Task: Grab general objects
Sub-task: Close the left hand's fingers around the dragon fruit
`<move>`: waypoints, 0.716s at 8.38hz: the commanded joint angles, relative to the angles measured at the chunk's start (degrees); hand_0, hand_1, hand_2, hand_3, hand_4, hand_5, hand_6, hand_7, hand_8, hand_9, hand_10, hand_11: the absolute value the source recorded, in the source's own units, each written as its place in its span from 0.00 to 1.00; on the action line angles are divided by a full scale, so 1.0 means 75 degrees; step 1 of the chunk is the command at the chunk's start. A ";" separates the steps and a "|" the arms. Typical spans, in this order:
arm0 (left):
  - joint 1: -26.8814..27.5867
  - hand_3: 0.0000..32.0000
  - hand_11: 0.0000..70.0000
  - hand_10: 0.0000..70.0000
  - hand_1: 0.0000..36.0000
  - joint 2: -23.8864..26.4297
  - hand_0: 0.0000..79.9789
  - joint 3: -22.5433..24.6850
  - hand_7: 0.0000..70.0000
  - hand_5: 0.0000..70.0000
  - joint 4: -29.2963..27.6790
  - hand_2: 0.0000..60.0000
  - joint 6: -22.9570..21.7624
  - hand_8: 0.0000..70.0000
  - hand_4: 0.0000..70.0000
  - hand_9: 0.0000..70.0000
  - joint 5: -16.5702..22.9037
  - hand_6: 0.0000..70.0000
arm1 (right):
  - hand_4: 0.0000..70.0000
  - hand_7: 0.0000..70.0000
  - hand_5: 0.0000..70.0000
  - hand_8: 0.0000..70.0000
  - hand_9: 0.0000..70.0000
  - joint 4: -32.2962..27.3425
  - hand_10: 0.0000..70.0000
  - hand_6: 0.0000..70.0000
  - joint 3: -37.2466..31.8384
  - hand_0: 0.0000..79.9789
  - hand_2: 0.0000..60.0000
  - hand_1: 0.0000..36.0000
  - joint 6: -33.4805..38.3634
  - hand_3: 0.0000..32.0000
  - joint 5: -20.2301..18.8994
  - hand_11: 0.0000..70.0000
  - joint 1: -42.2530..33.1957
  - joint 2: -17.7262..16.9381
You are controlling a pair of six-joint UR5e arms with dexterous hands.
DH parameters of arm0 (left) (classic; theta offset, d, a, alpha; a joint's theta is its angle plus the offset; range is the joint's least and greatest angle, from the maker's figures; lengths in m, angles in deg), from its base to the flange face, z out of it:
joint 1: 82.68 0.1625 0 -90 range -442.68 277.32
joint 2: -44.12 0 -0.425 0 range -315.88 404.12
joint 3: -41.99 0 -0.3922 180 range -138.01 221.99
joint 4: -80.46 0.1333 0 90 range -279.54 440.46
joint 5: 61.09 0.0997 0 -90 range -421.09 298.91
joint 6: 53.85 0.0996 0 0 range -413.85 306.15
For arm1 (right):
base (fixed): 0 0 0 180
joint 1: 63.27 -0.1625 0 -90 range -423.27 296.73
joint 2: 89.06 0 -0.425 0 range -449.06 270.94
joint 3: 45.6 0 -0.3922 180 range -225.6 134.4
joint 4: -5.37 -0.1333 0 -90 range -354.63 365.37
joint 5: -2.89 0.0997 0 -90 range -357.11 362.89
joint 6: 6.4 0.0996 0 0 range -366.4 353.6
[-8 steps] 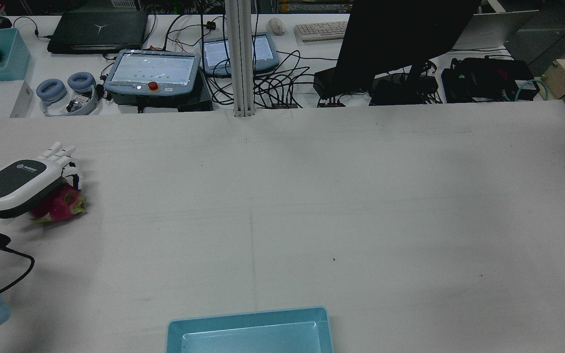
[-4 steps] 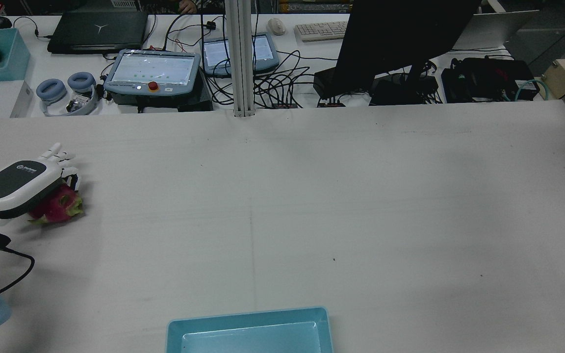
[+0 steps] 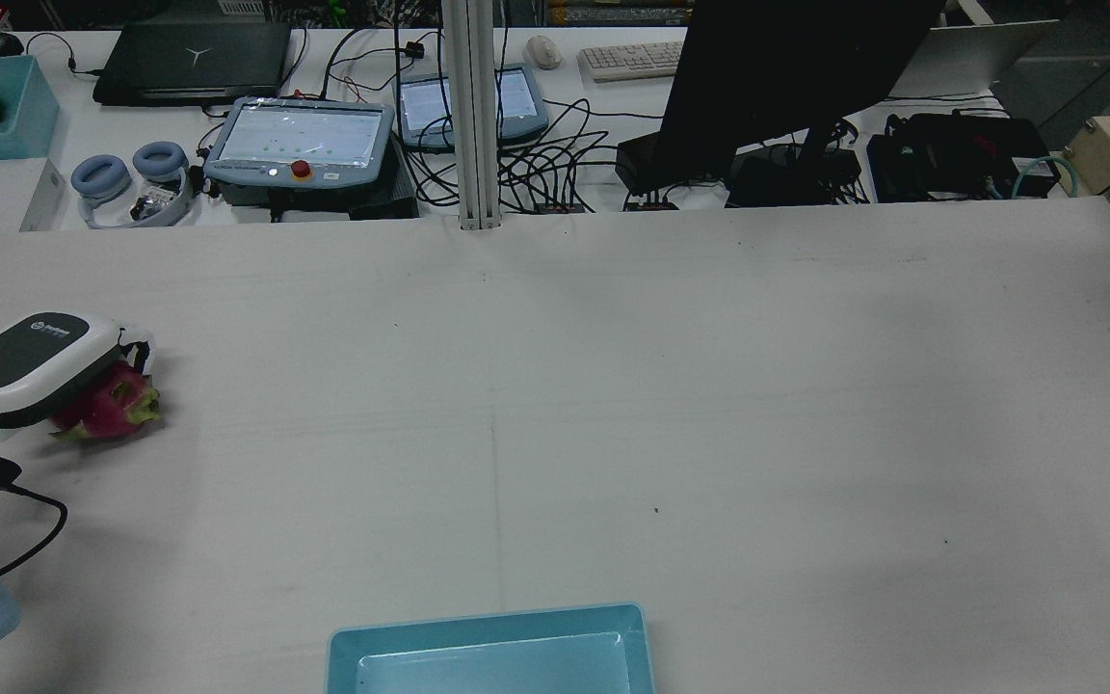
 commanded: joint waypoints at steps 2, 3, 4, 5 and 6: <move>-0.0005 0.00 1.00 1.00 1.00 -0.0005 1.00 0.0064 1.00 1.00 -0.0211 1.00 -0.0100 1.00 1.00 1.00 0.0004 1.00 | 0.00 0.00 0.00 0.00 0.00 0.0000 0.00 0.00 0.0000 0.00 0.00 0.00 0.0000 0.00 0.0000 0.00 0.0000 0.0000; -0.0005 0.00 1.00 1.00 1.00 0.0018 1.00 0.0134 1.00 1.00 -0.0236 1.00 -0.0136 1.00 1.00 1.00 0.0040 1.00 | 0.00 0.00 0.00 0.00 0.00 0.0000 0.00 0.00 0.0000 0.00 0.00 0.00 0.0000 0.00 0.0000 0.00 0.0000 0.0000; -0.0005 0.00 1.00 1.00 1.00 0.0018 1.00 0.0135 1.00 1.00 -0.0236 1.00 -0.0589 1.00 1.00 1.00 0.0296 1.00 | 0.00 0.00 0.00 0.00 0.00 0.0000 0.00 0.00 0.0000 0.00 0.00 0.00 0.0000 0.00 0.0000 0.00 0.0000 0.0000; -0.0040 0.00 1.00 1.00 1.00 0.0007 1.00 0.0146 1.00 1.00 -0.0236 1.00 -0.1011 1.00 1.00 1.00 0.0588 1.00 | 0.00 0.00 0.00 0.00 0.00 0.0000 0.00 0.00 0.0000 0.00 0.00 0.00 0.0000 0.00 0.0000 0.00 0.0000 -0.0011; -0.0086 0.00 1.00 1.00 1.00 -0.0005 1.00 0.0518 1.00 1.00 -0.0236 1.00 -0.1154 1.00 1.00 1.00 0.0881 1.00 | 0.00 0.00 0.00 0.00 0.00 0.0000 0.00 0.00 0.0000 0.00 0.00 0.00 0.0000 0.00 0.0000 0.00 0.0000 0.0000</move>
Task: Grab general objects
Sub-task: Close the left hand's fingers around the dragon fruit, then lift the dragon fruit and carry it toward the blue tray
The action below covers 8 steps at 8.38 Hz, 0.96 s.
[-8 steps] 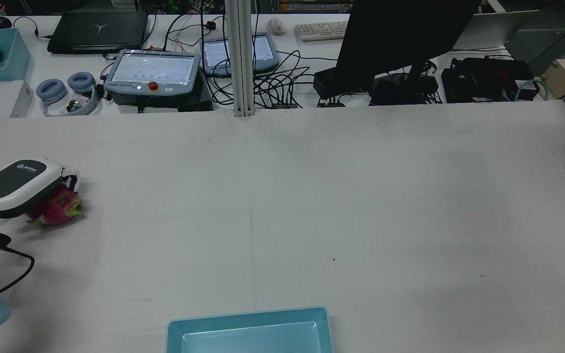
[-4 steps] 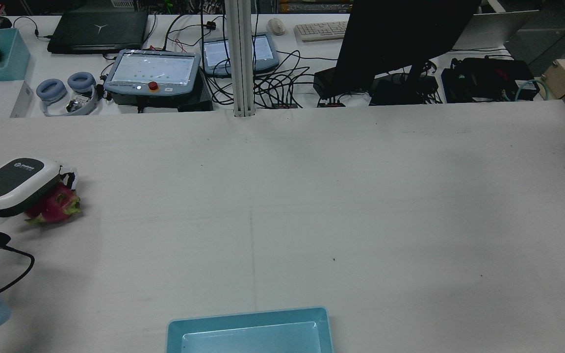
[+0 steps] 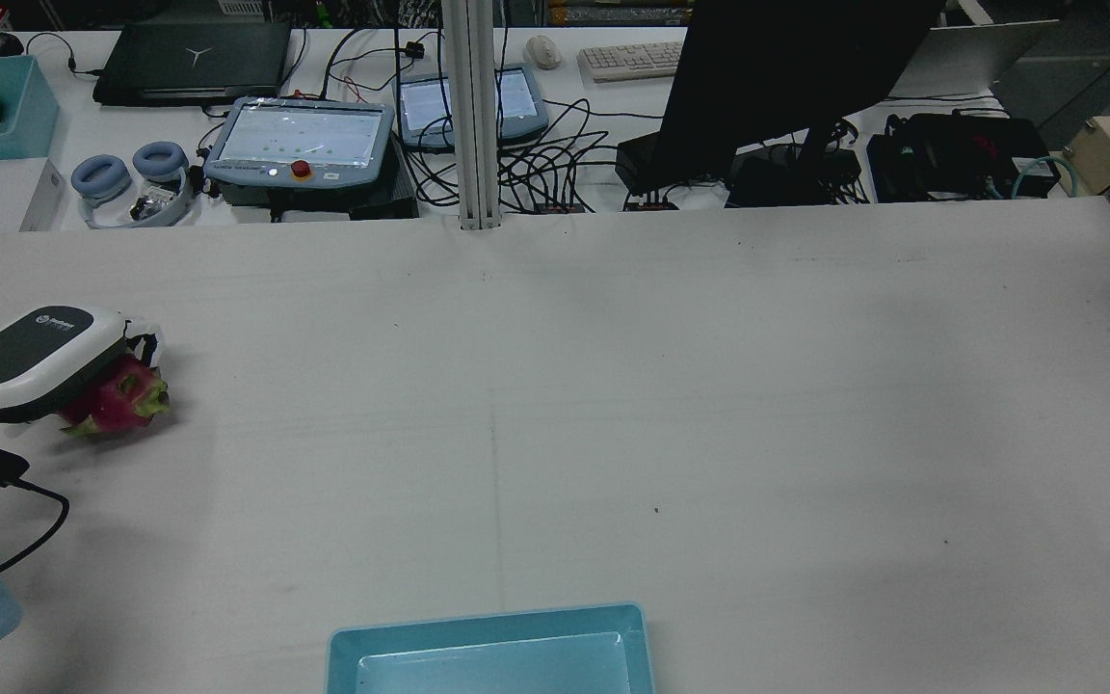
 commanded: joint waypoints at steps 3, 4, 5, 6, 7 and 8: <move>-0.0067 0.00 1.00 1.00 1.00 0.0275 1.00 0.1607 1.00 1.00 0.0981 1.00 -0.0788 1.00 1.00 1.00 0.1467 1.00 | 0.00 0.00 0.00 0.00 0.00 0.0000 0.00 0.00 0.0000 0.00 0.00 0.00 0.0000 0.00 0.0000 0.00 0.0000 0.0003; -0.0102 0.00 1.00 1.00 1.00 0.0487 1.00 0.1620 1.00 1.00 0.1019 1.00 -0.1173 1.00 1.00 1.00 0.1936 1.00 | 0.00 0.00 0.00 0.00 0.00 0.0000 0.00 0.00 0.0000 0.00 0.00 0.00 0.0000 0.00 0.0000 0.00 0.0000 -0.0008; -0.0114 0.00 1.00 1.00 1.00 0.0535 1.00 0.1621 1.00 1.00 0.0845 1.00 -0.1687 1.00 1.00 1.00 0.2555 1.00 | 0.00 0.00 0.00 0.00 0.00 0.0000 0.00 0.00 0.0000 0.00 0.00 0.00 0.0000 0.00 0.0000 0.00 0.0000 0.0003; -0.0137 0.00 1.00 1.00 0.99 0.0710 1.00 0.1632 1.00 1.00 0.0669 1.00 -0.2203 1.00 1.00 1.00 0.3188 1.00 | 0.00 0.00 0.00 0.00 0.00 0.0000 0.00 0.00 0.0000 0.00 0.00 0.00 0.0000 0.00 0.0000 0.00 0.0000 0.0003; -0.0149 0.00 1.00 1.00 0.98 0.0874 1.00 0.1655 1.00 1.00 0.0644 1.00 -0.2429 1.00 1.00 1.00 0.3809 1.00 | 0.00 0.00 0.00 0.00 0.00 0.0000 0.00 0.00 0.0000 0.00 0.00 0.00 0.0000 0.00 0.0000 0.00 0.0000 -0.0008; -0.0161 0.00 1.00 1.00 0.98 0.1050 1.00 0.1807 1.00 1.00 0.0644 1.00 -0.2756 1.00 1.00 1.00 0.4419 1.00 | 0.00 0.00 0.00 0.00 0.00 0.0000 0.00 0.00 0.0000 0.00 0.00 0.00 0.0000 0.00 0.0000 0.00 0.0000 0.0003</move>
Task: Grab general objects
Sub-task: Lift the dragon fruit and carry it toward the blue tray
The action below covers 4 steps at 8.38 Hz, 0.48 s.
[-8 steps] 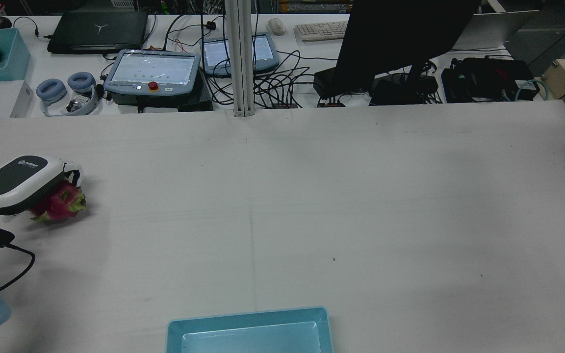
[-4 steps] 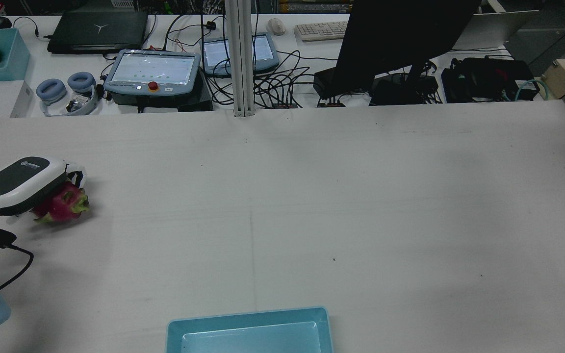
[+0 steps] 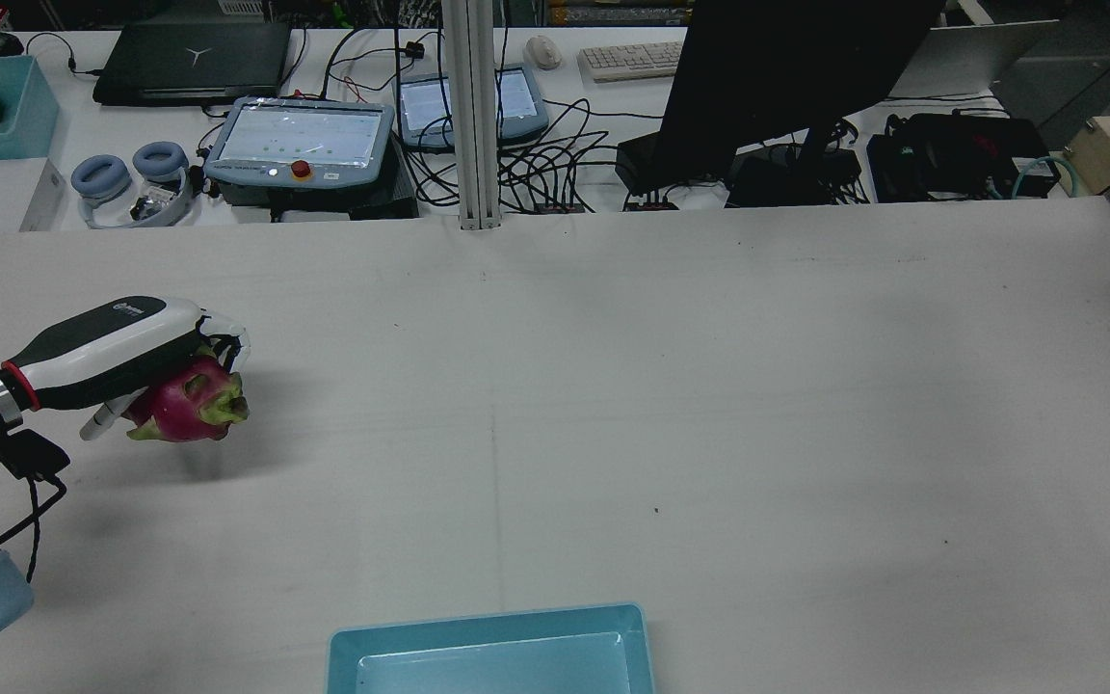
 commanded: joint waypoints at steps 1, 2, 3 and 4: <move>-0.0031 0.00 1.00 1.00 0.98 0.0413 1.00 0.0448 1.00 1.00 -0.0116 1.00 -0.1166 1.00 1.00 1.00 0.1850 1.00 | 0.00 0.00 0.00 0.00 0.00 0.0000 0.00 0.00 0.0000 0.00 0.00 0.00 0.0000 0.00 0.0000 0.00 0.0000 0.0005; -0.0031 0.00 1.00 1.00 0.97 0.0425 1.00 0.0672 1.00 1.00 -0.0406 1.00 -0.1728 1.00 1.00 1.00 0.2215 1.00 | 0.00 0.00 0.00 0.00 0.00 0.0000 0.00 0.00 0.0000 0.00 0.00 0.00 0.0000 0.00 0.0000 0.00 0.0000 0.0005; -0.0019 0.00 1.00 1.00 0.96 0.0437 1.00 0.0778 1.00 1.00 -0.0745 1.00 -0.2267 1.00 1.00 1.00 0.2450 1.00 | 0.00 0.00 0.00 0.00 0.00 0.0000 0.00 0.00 0.0000 0.00 0.00 0.00 0.0000 0.00 0.0000 0.00 0.0000 -0.0007; 0.0039 0.00 1.00 1.00 0.96 0.0495 1.00 0.1000 1.00 1.00 -0.0853 1.00 -0.2620 1.00 1.00 1.00 0.2708 1.00 | 0.00 0.00 0.00 0.00 0.00 0.0000 0.00 0.00 0.0000 0.00 0.00 0.00 0.0000 0.00 0.0000 0.00 0.0000 0.0004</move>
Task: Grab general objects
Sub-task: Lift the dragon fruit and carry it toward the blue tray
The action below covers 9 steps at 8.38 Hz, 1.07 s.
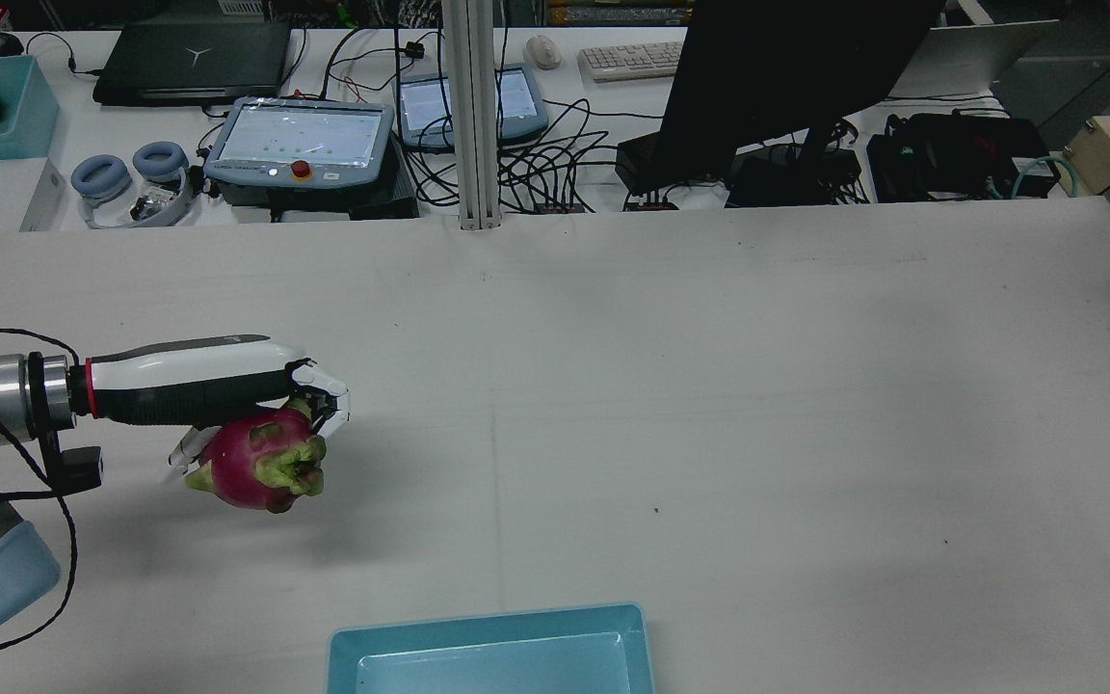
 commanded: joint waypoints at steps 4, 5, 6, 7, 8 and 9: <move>0.1746 0.00 1.00 1.00 0.91 0.0349 1.00 0.1465 1.00 1.00 -0.0206 1.00 -0.1574 1.00 1.00 1.00 0.0452 1.00 | 0.00 0.00 0.00 0.00 0.00 0.0000 0.00 0.00 0.0000 0.00 0.00 0.00 0.0000 0.00 0.0000 0.00 0.0000 0.0004; 0.2390 0.00 1.00 1.00 0.91 0.0502 1.00 0.1675 1.00 1.00 -0.0008 1.00 -0.1586 1.00 1.00 1.00 0.0101 1.00 | 0.00 0.00 0.00 0.00 0.00 0.0000 0.00 0.00 0.0000 0.00 0.00 0.00 0.0000 0.00 0.0000 0.00 0.0000 0.0004; 0.2710 0.00 1.00 1.00 0.92 0.0956 1.00 0.1782 1.00 1.00 0.0458 1.00 -0.1586 1.00 1.00 1.00 -0.0042 1.00 | 0.00 0.00 0.00 0.00 0.00 0.0000 0.00 0.00 0.0000 0.00 0.00 0.00 0.0000 0.00 0.0000 0.00 0.0000 0.0004; 0.2991 0.00 1.00 1.00 0.94 0.1517 1.00 0.1806 1.00 1.00 0.0857 1.00 -0.1586 1.00 1.00 1.00 -0.0078 1.00 | 0.00 0.00 0.00 0.00 0.00 0.0000 0.00 0.00 0.0000 0.00 0.00 0.00 0.0000 0.00 0.0000 0.00 0.0000 0.0004; 0.3284 0.00 1.00 1.00 1.00 0.1651 1.00 0.1771 1.00 1.00 0.0896 1.00 -0.1597 1.00 1.00 1.00 -0.0159 1.00 | 0.00 0.00 0.00 0.00 0.00 0.0000 0.00 0.00 0.0000 0.00 0.00 0.00 0.0000 0.00 0.0000 0.00 0.0000 0.0004; 0.3287 0.00 1.00 1.00 1.00 0.1640 1.00 0.1690 1.00 1.00 0.0629 1.00 -0.1621 1.00 1.00 1.00 -0.0195 1.00 | 0.00 0.00 0.00 0.00 0.00 0.0000 0.00 0.00 0.0000 0.00 0.00 0.00 -0.0012 0.00 0.0011 0.00 0.0000 -0.0008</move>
